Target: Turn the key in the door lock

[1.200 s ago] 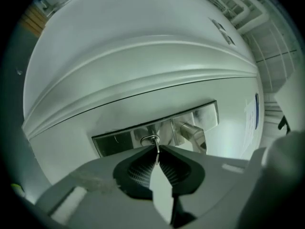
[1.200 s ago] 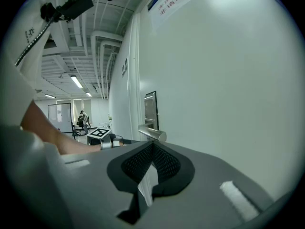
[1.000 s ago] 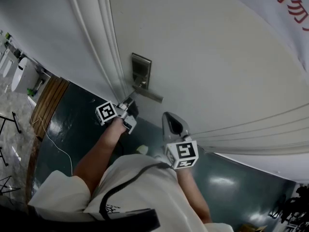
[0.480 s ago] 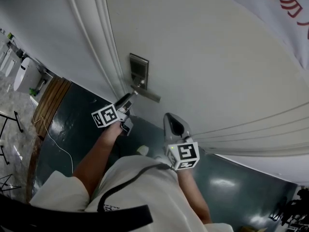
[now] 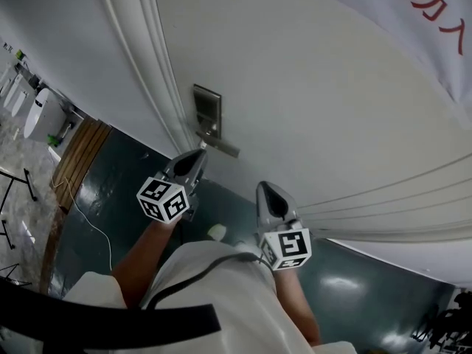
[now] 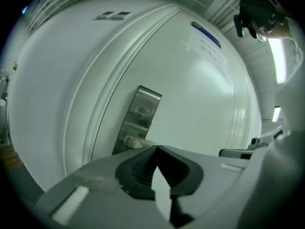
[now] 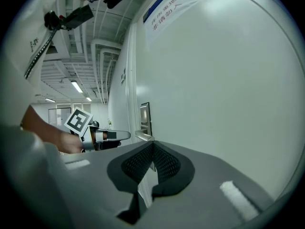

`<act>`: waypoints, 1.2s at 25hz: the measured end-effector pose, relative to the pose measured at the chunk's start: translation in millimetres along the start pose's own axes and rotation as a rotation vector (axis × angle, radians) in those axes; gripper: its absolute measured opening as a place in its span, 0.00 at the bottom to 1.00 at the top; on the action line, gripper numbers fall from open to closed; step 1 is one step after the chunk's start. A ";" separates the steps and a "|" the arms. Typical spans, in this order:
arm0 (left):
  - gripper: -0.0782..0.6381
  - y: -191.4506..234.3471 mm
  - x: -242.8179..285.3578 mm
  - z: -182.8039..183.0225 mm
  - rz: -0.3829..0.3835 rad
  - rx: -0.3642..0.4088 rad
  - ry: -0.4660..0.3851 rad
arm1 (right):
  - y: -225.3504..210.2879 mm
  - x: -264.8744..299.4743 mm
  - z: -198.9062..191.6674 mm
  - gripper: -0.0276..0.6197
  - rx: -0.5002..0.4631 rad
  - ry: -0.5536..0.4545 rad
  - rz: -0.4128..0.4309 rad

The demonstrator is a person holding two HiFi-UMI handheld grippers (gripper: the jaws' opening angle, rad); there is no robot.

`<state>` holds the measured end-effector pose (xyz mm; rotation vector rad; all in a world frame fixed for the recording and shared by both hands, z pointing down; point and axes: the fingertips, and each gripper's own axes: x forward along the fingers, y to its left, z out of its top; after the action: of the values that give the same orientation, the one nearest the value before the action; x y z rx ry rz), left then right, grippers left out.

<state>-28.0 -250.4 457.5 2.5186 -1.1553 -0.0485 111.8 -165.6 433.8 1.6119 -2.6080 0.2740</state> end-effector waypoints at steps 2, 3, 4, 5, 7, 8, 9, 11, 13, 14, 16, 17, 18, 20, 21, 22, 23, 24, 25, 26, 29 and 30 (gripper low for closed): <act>0.11 -22.0 -0.6 10.3 -0.033 0.047 -0.019 | -1.3 -6.7 3.4 0.05 -0.003 -0.009 0.003; 0.11 -32.9 -0.4 14.2 -0.051 0.068 -0.026 | -2.3 -9.8 4.9 0.06 -0.005 -0.015 0.004; 0.11 -43.4 0.0 17.1 -0.069 0.087 -0.032 | -3.0 -12.9 6.3 0.05 -0.005 -0.020 0.004; 0.11 -53.1 0.0 18.9 -0.085 0.104 -0.036 | -3.3 -15.8 7.4 0.05 -0.006 -0.024 0.004; 0.11 -69.1 -0.7 19.9 -0.110 0.117 -0.041 | -2.2 -20.9 10.2 0.05 -0.017 -0.033 0.010; 0.11 -75.6 -0.8 19.7 -0.120 0.112 -0.043 | -1.9 -23.1 11.6 0.05 -0.024 -0.036 0.011; 0.11 -81.1 -0.4 19.3 -0.130 0.105 -0.045 | -2.5 -25.4 12.3 0.05 -0.027 -0.036 0.009; 0.11 -89.9 0.2 18.3 -0.141 0.100 -0.046 | -5.6 -29.8 12.2 0.05 -0.020 -0.034 0.000; 0.11 -95.7 0.6 17.5 -0.148 0.109 -0.045 | -8.3 -33.0 12.6 0.05 -0.018 -0.037 -0.003; 0.11 -97.7 0.7 17.5 -0.149 0.111 -0.044 | -9.2 -34.5 12.7 0.05 -0.018 -0.037 -0.004; 0.11 -100.0 -0.2 18.3 -0.146 0.116 -0.047 | -10.5 -38.1 12.0 0.05 -0.017 -0.033 -0.006; 0.11 -100.8 -1.1 18.8 -0.143 0.118 -0.048 | -10.7 -40.0 10.8 0.05 -0.016 -0.030 -0.005; 0.11 -101.6 -2.1 19.3 -0.140 0.122 -0.050 | -10.9 -42.0 9.2 0.05 -0.015 -0.028 -0.004; 0.11 -102.7 -4.7 19.6 -0.130 0.128 -0.051 | -10.7 -45.8 8.0 0.05 -0.010 -0.031 -0.004; 0.11 -103.1 -6.1 19.1 -0.124 0.128 -0.050 | -10.5 -47.7 8.5 0.05 -0.008 -0.035 -0.004; 0.11 -103.6 -7.4 18.0 -0.120 0.126 -0.047 | -10.3 -49.6 9.0 0.05 -0.006 -0.039 -0.003; 0.11 -104.3 -8.5 16.3 -0.116 0.122 -0.044 | -10.2 -51.5 9.0 0.05 -0.006 -0.042 -0.001; 0.11 -105.4 -9.4 14.1 -0.113 0.118 -0.039 | -10.3 -53.6 8.1 0.05 -0.005 -0.043 0.002; 0.11 -106.9 -10.5 11.6 -0.110 0.114 -0.035 | -10.6 -56.2 6.4 0.05 -0.003 -0.039 0.004; 0.11 -108.8 -11.9 9.3 -0.106 0.111 -0.032 | -10.9 -59.0 4.4 0.05 0.001 -0.035 0.006; 0.11 -113.9 -15.2 3.7 -0.090 0.108 -0.029 | -12.1 -66.1 1.4 0.05 0.014 -0.031 0.011; 0.11 -115.0 -15.6 2.0 -0.085 0.109 -0.029 | -12.9 -67.8 0.6 0.05 0.014 -0.030 0.012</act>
<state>44.8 -171.0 414.3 2.6702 -1.0887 -0.0456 153.8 -111.6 424.7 1.6180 -2.6442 0.2716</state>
